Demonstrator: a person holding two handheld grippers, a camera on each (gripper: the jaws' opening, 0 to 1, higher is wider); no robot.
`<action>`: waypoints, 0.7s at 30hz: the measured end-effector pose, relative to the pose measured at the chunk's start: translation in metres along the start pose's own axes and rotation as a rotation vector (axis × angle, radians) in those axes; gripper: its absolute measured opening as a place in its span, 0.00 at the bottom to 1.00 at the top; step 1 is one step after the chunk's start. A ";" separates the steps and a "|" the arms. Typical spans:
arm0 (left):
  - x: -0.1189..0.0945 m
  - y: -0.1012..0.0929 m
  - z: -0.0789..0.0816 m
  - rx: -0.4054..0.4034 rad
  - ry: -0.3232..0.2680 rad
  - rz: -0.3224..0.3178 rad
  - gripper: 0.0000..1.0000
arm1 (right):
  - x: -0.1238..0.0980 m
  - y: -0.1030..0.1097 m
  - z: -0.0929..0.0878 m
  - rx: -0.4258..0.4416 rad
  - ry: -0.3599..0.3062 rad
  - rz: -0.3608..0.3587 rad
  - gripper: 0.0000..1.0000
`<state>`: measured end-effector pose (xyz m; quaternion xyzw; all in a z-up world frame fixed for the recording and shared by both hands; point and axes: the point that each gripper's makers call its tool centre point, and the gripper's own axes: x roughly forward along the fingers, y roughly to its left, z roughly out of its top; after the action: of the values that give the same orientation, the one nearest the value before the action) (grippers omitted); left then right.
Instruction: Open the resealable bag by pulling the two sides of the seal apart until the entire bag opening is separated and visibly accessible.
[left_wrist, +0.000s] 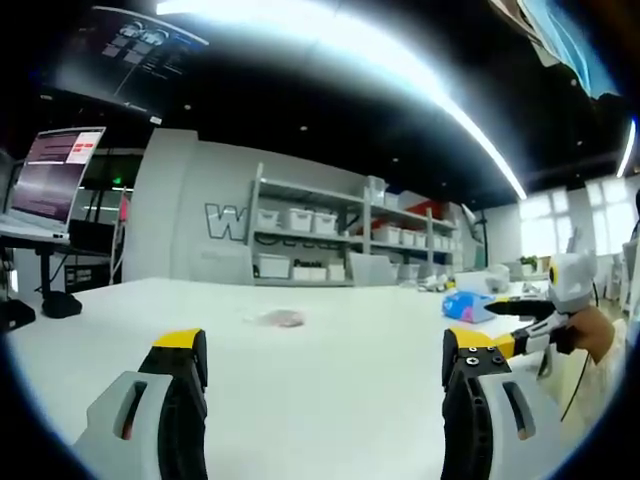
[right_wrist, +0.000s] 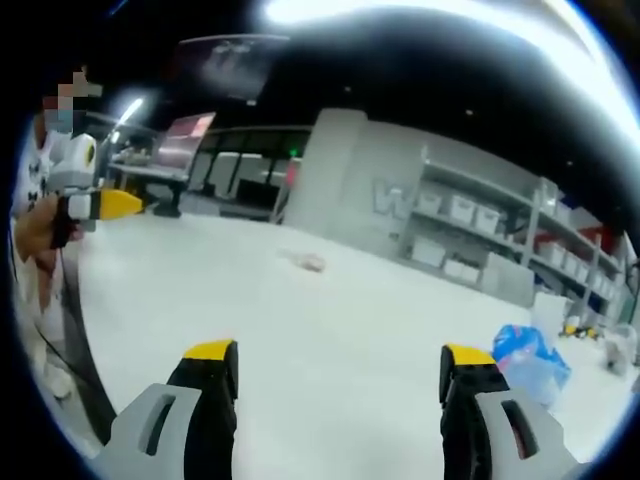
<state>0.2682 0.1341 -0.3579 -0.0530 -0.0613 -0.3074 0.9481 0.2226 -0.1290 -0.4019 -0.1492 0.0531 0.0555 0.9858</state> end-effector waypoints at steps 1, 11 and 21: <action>0.000 0.000 0.000 0.000 0.000 0.000 0.96 | 0.000 0.000 0.000 -0.003 0.001 0.002 0.83; -0.001 0.001 -0.001 0.002 0.002 0.003 0.96 | 0.004 0.002 0.002 -0.040 0.006 0.018 0.84; -0.001 0.002 -0.004 -0.003 0.010 0.002 0.96 | 0.006 0.004 -0.002 -0.074 0.030 0.029 0.84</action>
<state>0.2688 0.1360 -0.3622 -0.0529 -0.0559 -0.3069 0.9486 0.2281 -0.1251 -0.4055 -0.1854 0.0677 0.0693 0.9779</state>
